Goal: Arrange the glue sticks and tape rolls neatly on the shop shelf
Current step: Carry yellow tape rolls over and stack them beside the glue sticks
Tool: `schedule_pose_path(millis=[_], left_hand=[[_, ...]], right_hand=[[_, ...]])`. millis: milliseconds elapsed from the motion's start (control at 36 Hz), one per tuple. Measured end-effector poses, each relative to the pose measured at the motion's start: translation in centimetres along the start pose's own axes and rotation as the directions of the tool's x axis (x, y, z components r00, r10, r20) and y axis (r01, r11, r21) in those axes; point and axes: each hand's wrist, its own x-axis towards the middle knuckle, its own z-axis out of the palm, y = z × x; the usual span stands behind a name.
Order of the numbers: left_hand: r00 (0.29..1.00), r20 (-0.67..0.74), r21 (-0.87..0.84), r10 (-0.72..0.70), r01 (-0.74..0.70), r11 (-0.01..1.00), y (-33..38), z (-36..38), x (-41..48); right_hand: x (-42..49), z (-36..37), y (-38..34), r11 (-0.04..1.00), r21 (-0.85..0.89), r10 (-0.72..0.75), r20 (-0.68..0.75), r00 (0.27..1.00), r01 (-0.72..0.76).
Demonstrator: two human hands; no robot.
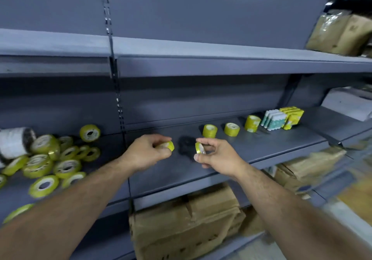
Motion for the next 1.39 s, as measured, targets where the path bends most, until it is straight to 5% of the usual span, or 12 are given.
schedule_pose_path(millis=[333,722,1056,1389], left_hand=[[0.991,-0.033,0.201,0.130,-0.121,0.972,9.5,14.7,5.5],[0.912,0.048,0.397,0.407,-0.391,0.830,11.3,19.5,14.4],[0.896,0.022,0.416,0.444,-0.412,0.811,10.3,19.4,18.4],[0.868,-0.217,0.515,0.447,-0.287,0.808,9.3,20.9,20.9]], right_hand=[[-0.3,-16.9,6.8,0.979,-0.188,0.047,-0.171,0.984,-0.080],[4.9,-22.4,9.3,0.950,-0.287,0.053,-0.242,0.969,-0.124],[12.0,-22.8,9.6,0.925,-0.378,0.002,-0.122,0.992,-0.048],[17.4,-25.3,8.8,0.822,-0.549,-0.102,0.119,0.988,0.151]])
